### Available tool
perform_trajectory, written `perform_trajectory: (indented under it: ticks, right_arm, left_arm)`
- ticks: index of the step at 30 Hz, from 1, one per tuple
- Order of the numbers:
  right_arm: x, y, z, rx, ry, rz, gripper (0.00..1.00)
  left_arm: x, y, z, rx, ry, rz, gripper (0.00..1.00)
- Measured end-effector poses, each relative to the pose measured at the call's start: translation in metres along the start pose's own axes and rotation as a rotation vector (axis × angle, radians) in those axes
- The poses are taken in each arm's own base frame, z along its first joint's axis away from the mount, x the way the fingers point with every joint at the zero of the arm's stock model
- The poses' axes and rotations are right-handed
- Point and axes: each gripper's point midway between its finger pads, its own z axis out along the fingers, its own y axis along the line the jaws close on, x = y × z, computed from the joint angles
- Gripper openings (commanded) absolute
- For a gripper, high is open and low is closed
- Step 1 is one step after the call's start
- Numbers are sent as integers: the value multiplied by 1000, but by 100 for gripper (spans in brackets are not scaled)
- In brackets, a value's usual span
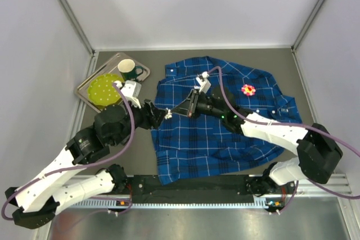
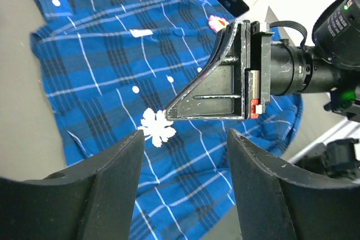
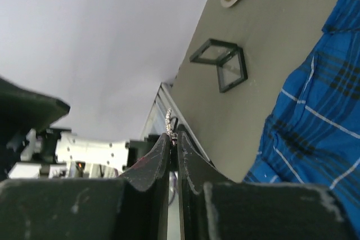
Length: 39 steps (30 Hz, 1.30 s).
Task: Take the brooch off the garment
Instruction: Pass from the right arm to the left
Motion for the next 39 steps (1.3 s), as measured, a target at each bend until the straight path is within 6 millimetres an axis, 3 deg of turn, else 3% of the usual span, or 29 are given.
perform_trajectory:
  ticks: [6, 10, 17, 22, 28, 39]
  right_arm:
    - [17, -1, -30, -103, 80, -113, 0]
    - [25, 16, -53, -188, 109, -199, 0]
    - [27, 41, -82, -290, 107, -306, 0]
    - [32, 39, -86, -296, 135, -318, 0]
    - [35, 39, -86, -299, 147, -322, 0]
    - [36, 33, -81, -286, 159, -301, 0]
  left_arm:
    - [12, -8, 6, 32, 76, -105, 58]
    - [22, -16, 17, 88, 146, -172, 45]
    - [49, -31, 26, 238, 240, -272, 36]
    - [58, -40, 28, 318, 266, -337, 38]
    - [48, -51, 22, 383, 246, -352, 47]
    - [54, -49, 21, 380, 265, -325, 38]
